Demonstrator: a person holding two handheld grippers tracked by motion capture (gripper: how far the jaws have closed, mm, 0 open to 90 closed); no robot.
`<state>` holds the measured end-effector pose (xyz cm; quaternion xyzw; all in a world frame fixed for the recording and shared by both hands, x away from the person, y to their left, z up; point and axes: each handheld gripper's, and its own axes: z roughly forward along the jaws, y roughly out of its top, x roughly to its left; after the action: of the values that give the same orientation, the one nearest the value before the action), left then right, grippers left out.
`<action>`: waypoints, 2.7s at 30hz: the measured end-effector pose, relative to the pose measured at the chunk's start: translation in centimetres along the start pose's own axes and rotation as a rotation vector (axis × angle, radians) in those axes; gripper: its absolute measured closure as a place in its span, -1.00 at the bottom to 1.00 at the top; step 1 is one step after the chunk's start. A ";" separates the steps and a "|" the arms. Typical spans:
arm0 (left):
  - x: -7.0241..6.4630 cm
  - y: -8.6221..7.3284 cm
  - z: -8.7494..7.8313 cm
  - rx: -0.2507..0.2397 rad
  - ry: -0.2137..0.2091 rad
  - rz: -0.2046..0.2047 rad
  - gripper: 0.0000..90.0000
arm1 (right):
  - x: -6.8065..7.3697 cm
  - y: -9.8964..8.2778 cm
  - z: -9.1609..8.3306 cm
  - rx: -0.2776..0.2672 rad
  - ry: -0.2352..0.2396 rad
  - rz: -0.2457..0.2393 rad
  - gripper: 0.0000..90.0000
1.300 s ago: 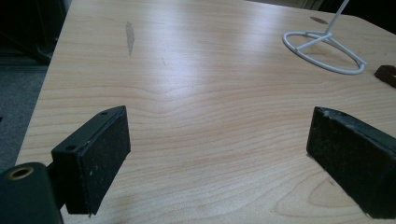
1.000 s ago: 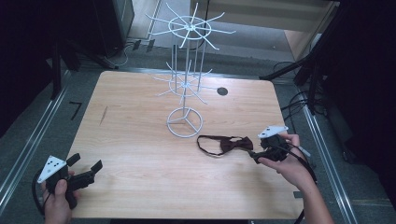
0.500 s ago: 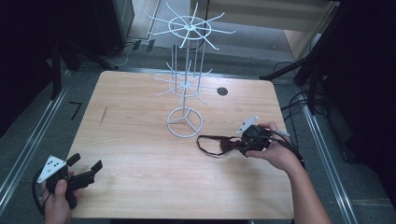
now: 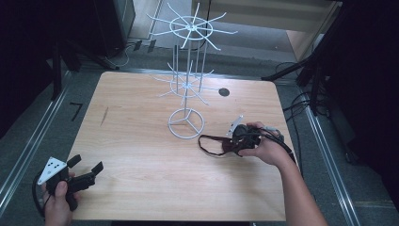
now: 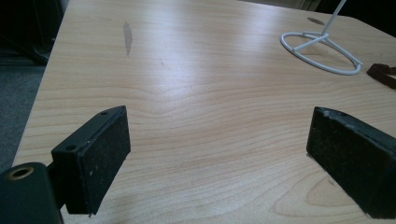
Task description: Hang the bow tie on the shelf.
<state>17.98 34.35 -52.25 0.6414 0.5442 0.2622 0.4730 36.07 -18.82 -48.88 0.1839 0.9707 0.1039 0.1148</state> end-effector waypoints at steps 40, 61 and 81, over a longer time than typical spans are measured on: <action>-0.1 0.0 0.0 -0.001 0.002 0.004 -0.85 | -0.4 -2.0 -1.5 -0.145 0.046 0.349 0.62; 0.0 0.0 0.0 -0.001 0.003 0.003 -0.85 | 0.0 -2.3 -5.2 -0.507 -0.107 0.461 0.63; 0.0 0.0 0.0 -0.001 0.002 0.000 -0.85 | 0.1 -2.0 -7.1 -0.665 -0.223 0.531 0.63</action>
<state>17.97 34.36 -52.25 0.6411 0.5444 0.2631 0.4726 33.44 -21.71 -42.67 0.3903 0.7850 0.4162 0.2413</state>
